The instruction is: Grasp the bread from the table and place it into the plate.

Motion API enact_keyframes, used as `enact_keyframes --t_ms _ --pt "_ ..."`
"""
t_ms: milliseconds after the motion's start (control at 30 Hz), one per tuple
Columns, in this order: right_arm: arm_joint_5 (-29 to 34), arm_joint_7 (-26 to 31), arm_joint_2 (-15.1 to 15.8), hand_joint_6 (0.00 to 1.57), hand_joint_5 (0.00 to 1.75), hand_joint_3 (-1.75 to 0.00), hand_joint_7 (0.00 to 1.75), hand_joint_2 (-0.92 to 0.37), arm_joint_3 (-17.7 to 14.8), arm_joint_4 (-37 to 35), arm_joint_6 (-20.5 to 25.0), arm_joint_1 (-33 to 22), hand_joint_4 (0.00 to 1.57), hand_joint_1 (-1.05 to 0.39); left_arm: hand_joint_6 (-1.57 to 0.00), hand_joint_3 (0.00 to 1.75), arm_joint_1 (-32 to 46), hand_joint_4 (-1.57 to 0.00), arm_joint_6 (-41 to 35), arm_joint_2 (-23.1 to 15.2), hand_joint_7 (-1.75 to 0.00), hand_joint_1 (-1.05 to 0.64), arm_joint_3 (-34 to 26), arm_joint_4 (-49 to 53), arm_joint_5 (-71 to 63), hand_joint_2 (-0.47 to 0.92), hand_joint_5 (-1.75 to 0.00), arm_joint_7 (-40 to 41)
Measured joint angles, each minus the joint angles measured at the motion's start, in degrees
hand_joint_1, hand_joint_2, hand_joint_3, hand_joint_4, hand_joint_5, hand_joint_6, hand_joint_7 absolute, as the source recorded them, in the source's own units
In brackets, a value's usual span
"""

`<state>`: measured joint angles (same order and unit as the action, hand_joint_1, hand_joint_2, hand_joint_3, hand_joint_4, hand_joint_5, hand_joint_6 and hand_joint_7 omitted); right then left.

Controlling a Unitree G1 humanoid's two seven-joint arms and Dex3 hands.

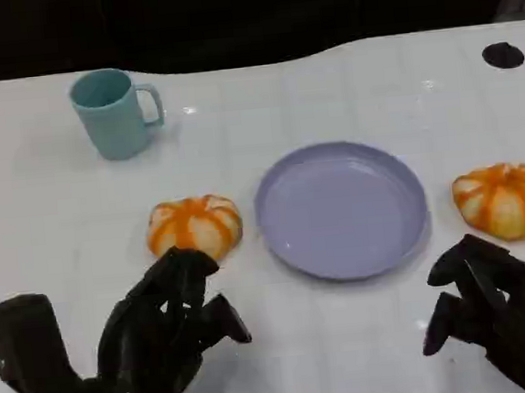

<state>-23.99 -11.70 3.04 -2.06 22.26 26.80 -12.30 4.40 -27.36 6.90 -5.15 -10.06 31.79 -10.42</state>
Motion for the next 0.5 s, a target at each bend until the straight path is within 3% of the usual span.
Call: enact_keyframes --t_ms 500 --pt "0.1 -0.1 0.0 0.49 1.75 -0.41 1.60 -0.92 -0.3 0.0 0.0 0.0 0.63 -0.45 -0.64 0.53 0.1 -0.88 0.1 -0.2 -1.75 -0.54 0.5 0.0 -0.6 0.92 -1.75 0.0"
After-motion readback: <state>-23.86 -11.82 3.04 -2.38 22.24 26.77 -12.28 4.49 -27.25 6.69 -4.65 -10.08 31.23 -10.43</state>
